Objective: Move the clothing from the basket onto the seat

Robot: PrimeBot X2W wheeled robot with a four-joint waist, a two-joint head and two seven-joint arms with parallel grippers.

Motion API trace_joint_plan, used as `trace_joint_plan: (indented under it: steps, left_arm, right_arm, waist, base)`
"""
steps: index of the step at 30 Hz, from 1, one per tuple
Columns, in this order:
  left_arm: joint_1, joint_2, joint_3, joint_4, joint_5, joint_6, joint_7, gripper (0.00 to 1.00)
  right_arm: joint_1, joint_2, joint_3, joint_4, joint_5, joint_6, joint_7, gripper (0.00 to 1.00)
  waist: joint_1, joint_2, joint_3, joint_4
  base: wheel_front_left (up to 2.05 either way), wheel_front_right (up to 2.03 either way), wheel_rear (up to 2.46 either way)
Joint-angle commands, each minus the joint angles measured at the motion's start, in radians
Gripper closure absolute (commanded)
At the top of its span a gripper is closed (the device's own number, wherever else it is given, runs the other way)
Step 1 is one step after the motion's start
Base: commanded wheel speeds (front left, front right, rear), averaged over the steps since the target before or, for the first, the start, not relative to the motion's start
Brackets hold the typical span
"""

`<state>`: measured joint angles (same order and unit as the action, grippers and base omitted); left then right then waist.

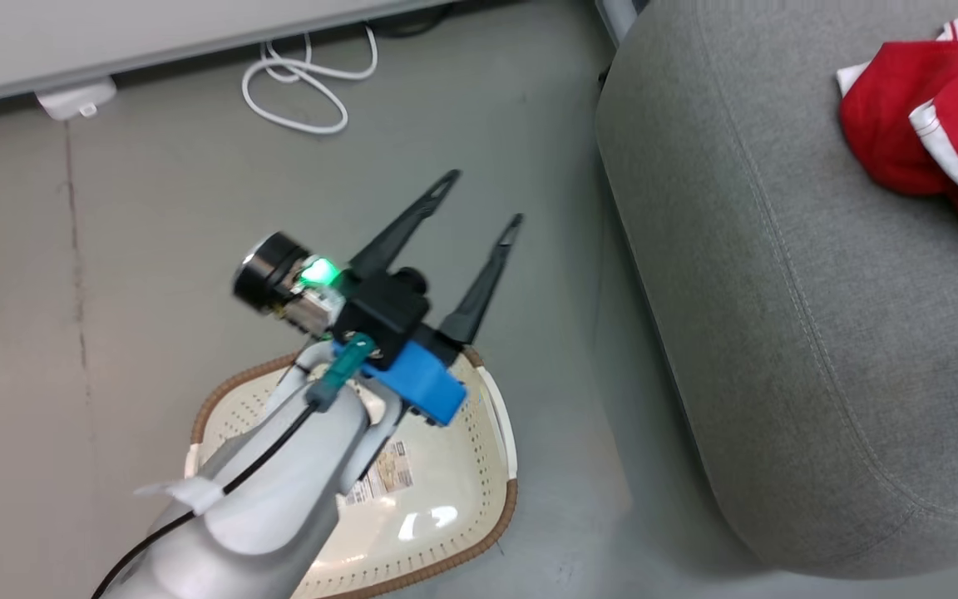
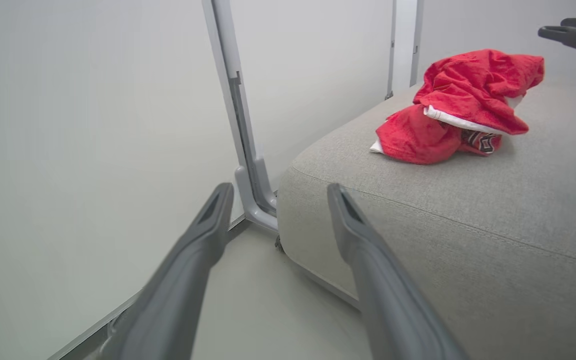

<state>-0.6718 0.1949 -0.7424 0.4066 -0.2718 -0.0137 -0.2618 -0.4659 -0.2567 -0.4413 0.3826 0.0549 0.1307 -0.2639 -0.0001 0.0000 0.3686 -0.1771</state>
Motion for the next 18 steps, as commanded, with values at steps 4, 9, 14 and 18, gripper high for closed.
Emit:
trace_joint_plan:
  steps: [4, 9, 14, 18]
  left_arm:
    - [0.085, 0.029, 0.085, -0.023, -0.021, 0.042, -0.004, 0.0]
    - [0.175, 0.052, 0.186, -0.054, -0.024, 0.078, -0.004, 0.0]
    - [0.255, 0.068, 0.278, -0.077, -0.018, 0.095, -0.004, 0.0]
    - [0.307, 0.065, 0.344, -0.099, -0.007, 0.102, -0.004, 0.0]
  right_arm:
    - [0.062, 0.021, 0.066, -0.065, 0.044, 0.0, 0.0, 0.0]
    - [0.113, 0.054, 0.136, -0.12, 0.062, 0.0, 0.0, 0.0]
    - [0.15, 0.083, 0.204, -0.158, 0.067, 0.0, 0.0, 0.0]
    - [0.173, 0.105, 0.25, -0.178, 0.079, 0.0, 0.0, 0.0]
  waist:
    - [0.0001, 0.0, -0.083, 0.038]
    - [0.0001, 0.0, -0.141, 0.083]
    - [0.0001, 0.0, -0.19, 0.13]
    - [0.0001, 0.0, -0.221, 0.168]
  base:
    - [0.0, 0.0, 0.0]
    - [0.0, 0.0, 0.0]
    - [0.0, 0.0, 0.0]
    - [0.0, 0.0, 0.0]
